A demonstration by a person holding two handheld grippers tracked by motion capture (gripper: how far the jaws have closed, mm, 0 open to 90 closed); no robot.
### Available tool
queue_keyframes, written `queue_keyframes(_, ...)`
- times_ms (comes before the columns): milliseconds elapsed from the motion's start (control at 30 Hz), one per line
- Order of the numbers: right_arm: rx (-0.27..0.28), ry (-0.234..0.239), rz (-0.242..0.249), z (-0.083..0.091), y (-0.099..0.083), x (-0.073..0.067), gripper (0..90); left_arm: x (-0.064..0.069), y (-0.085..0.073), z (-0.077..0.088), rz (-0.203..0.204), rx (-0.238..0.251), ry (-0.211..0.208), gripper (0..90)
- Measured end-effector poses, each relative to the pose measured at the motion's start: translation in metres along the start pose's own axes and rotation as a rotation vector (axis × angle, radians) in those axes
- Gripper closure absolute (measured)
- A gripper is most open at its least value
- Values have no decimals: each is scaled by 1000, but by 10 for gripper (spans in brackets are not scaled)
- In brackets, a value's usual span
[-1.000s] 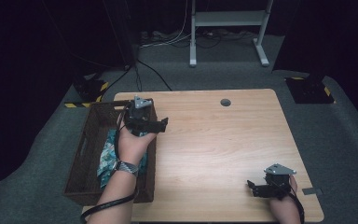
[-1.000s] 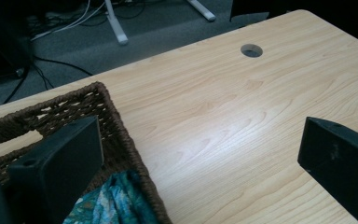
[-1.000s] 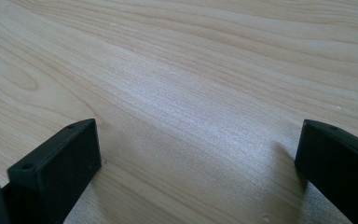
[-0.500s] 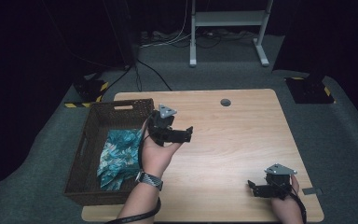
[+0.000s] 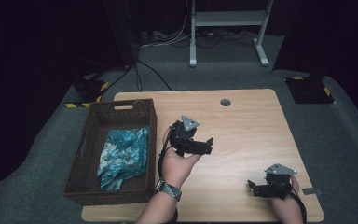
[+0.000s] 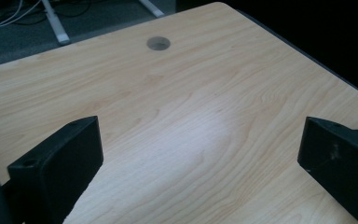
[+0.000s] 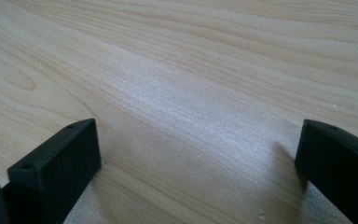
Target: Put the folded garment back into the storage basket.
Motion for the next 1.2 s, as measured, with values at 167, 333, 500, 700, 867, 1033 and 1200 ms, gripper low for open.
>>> queue_keyframes(167,-1,-1,-3,0,0,0,2,19,-14,-14,-14,-17,-37,1)
queue_keyframes(333,0,-5,-8,-1,1,0,2,34,-31,-31,-27,-34,-80,0)
queue_keyframes(500,0,-5,-8,-1,1,0,2,42,-51,-49,-44,-61,-89,0)
queue_keyframes(700,1,-4,-9,-1,1,0,4,44,-81,-69,-52,-104,-95,0)
queue_keyframes(867,1,-2,-8,-1,1,-1,3,46,-107,-84,-57,-137,-96,0)
queue_keyframes(1033,0,0,-6,-2,2,-1,3,49,-124,-93,-83,-162,-85,0)
queue_keyframes(1200,-2,3,-2,-2,2,-1,3,52,-126,-95,-135,-162,-58,0)
Point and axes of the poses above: each handheld gripper's, and its own axes: z roughly backward along the jaws, y roughly out of its top, x roughly to its right, the point moved 3 cm from there along -z, roughly forward along the jaws, and after that the axes turned 4 degrees about y, right-handed, at the moved point
